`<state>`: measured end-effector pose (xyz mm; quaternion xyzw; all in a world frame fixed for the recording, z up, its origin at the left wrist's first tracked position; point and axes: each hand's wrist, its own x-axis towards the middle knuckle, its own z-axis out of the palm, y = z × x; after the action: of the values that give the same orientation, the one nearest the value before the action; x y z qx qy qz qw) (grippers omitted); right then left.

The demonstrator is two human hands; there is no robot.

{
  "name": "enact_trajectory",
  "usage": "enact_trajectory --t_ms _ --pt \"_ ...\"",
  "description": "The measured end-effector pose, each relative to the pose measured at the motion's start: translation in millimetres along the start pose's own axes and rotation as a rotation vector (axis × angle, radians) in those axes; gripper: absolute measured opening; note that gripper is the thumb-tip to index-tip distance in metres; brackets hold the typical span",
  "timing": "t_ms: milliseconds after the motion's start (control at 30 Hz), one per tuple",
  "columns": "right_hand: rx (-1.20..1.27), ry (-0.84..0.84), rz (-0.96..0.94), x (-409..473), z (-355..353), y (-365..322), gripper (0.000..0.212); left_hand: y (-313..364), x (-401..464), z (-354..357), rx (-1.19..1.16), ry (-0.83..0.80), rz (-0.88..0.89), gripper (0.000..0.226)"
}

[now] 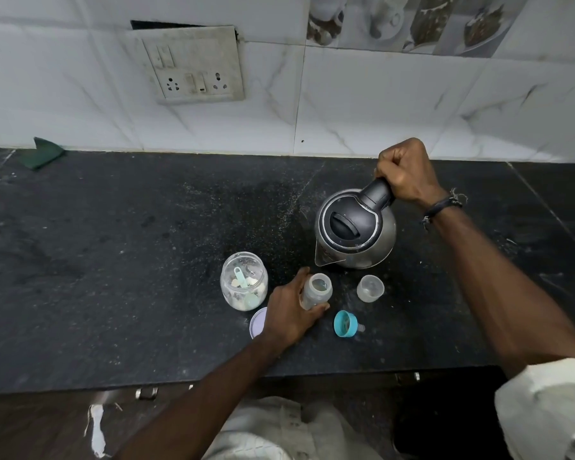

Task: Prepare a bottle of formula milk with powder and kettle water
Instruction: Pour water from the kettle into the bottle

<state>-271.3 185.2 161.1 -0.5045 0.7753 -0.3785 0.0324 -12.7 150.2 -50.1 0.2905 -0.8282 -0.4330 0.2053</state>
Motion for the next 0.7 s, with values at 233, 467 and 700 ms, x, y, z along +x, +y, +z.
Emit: enact_trajectory --t_ms 233,467,700 --pt "-0.162 -0.079 -0.211 -7.0 -1.4 -18.1 0.032 -1.6 -0.8 2.1 0.008 0.015 0.007 0.083" --pt "-0.209 -0.096 -0.300 -10.0 -0.2 -29.3 0.029 0.4 -2.0 1.5 -0.008 0.024 -0.011 0.089" --pt "-0.281 -0.120 -0.341 -10.0 -0.2 -32.1 0.030 0.7 -2.9 1.1 -0.028 0.029 -0.009 0.094"
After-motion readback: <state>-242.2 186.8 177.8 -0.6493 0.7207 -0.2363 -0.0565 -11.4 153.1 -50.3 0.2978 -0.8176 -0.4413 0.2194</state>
